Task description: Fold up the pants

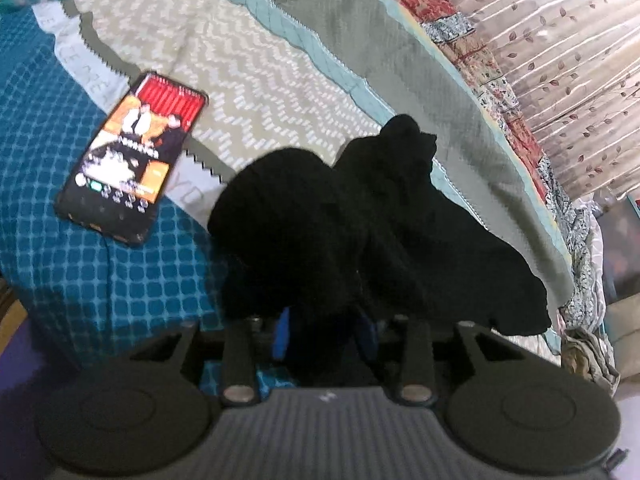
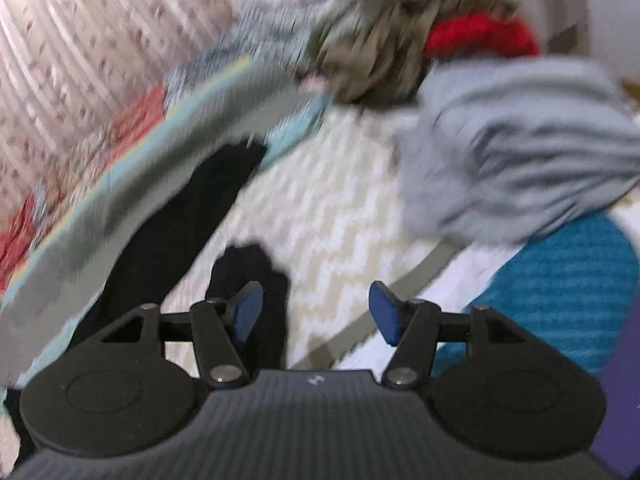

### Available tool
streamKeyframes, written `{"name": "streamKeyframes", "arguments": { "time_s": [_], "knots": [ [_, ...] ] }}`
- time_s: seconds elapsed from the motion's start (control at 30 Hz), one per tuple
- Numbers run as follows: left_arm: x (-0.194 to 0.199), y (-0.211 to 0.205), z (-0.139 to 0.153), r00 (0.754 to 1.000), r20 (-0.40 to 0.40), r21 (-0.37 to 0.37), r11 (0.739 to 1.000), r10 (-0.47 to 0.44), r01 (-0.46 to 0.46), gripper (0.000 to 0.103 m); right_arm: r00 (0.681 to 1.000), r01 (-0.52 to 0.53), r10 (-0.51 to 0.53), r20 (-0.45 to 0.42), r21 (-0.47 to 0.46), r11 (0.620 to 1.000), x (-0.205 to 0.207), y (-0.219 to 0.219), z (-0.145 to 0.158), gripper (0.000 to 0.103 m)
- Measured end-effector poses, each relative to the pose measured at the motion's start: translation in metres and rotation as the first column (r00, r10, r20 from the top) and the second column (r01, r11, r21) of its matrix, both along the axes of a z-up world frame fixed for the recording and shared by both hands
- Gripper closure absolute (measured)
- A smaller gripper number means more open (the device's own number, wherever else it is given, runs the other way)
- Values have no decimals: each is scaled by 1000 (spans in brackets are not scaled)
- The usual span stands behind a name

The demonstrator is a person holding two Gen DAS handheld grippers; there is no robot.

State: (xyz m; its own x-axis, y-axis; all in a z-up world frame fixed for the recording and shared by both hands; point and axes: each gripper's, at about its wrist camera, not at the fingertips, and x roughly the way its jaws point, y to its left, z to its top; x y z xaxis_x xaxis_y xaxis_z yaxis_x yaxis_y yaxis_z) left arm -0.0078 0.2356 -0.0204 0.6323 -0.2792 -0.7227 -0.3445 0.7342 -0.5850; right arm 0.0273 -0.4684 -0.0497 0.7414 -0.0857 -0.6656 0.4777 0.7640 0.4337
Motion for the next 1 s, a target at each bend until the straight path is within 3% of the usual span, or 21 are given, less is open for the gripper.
{"name": "streamKeyframes", "arguments": {
  "time_s": [0.1, 0.17, 0.23, 0.33, 0.47, 0.53, 0.7, 0.87, 0.93, 1.0],
  "knots": [
    [1, -4, -8, 1000, -6, -11, 1000, -1, 0, 75, 1000, -2, 3, -23, 61, 998, 17, 6, -27, 42],
    [0, -7, -8, 1000, -4, -19, 1000, -2, 2, 84, 999, 33, -32, -11, 46, 998, 24, 5, -37, 54],
    [1, -9, -8, 1000, 2, -16, 1000, -9, 9, 86, 998, 50, -51, 21, 48, 998, 30, 3, -38, 60],
    [4, -16, -8, 1000, -3, -13, 1000, -15, 15, 86, 1000, -21, 21, 4, 33, 999, 50, 13, -40, 61],
    [6, -22, -6, 1000, 6, -15, 999, -28, 28, 86, 984, -176, 176, -27, 17, 984, 65, 40, -28, 90],
    [6, -21, -3, 1000, 14, -17, 999, -28, 28, 86, 984, -177, 176, -33, -47, 983, 62, 48, -17, 93],
    [2, -7, 0, 1000, 28, -48, 999, 4, -3, 91, 991, 20, -19, 132, -5, 1000, 3, 12, 35, 95],
    [0, -1, -1, 999, 45, -103, 995, 10, -5, 93, 925, 298, -264, 272, -93, 950, -70, -11, 89, 94],
    [4, -4, -4, 999, 50, -134, 991, 3, 4, 93, 905, 355, -312, 290, -112, 928, -75, -15, 98, 94],
    [9, -7, -4, 999, 51, -110, 994, -1, 7, 94, 919, 334, -291, 266, -133, 933, -59, -18, 99, 88]
  ]
}}
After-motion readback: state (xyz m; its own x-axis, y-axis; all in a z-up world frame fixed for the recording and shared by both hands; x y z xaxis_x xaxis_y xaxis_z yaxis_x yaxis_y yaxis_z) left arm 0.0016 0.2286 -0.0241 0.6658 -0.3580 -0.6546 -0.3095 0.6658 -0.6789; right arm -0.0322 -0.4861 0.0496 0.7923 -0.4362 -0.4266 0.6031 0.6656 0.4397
